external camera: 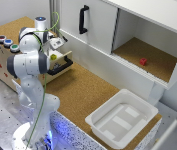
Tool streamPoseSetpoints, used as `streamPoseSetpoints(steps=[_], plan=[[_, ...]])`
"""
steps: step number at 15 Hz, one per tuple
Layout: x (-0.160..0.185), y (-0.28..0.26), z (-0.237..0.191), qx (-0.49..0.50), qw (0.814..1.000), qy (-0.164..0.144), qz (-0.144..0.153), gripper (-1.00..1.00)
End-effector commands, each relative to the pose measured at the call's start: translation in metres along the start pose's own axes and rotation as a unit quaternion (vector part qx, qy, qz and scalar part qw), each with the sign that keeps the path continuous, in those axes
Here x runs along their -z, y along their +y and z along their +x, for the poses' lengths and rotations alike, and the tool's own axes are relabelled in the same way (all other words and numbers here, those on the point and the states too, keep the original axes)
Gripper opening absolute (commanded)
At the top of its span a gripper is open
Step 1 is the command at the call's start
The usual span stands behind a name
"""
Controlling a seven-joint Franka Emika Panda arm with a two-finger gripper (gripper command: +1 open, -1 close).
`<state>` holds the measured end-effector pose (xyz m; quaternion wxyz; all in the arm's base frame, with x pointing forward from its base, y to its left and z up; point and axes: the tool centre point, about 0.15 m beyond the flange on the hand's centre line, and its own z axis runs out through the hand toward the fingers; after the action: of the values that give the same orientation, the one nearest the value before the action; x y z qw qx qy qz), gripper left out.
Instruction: Place the purple object on top of the drawer
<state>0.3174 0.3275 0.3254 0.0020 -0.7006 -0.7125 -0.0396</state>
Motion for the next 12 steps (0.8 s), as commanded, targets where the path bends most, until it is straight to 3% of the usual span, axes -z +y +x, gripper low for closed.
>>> streamPoseSetpoints(steps=[1, 7, 10, 12], plan=[[-0.014, 0.003, 0.010, -0.019, 1.000, -0.014, -0.017, -1.00], [-0.017, 0.003, 0.004, -0.018, 0.999, -0.030, -0.016, -1.00], [0.013, 0.005, 0.012, -0.010, 0.999, -0.034, -0.035, -1.00], [0.053, 0.012, 0.025, -0.007, 0.998, -0.055, -0.042, -1.00]])
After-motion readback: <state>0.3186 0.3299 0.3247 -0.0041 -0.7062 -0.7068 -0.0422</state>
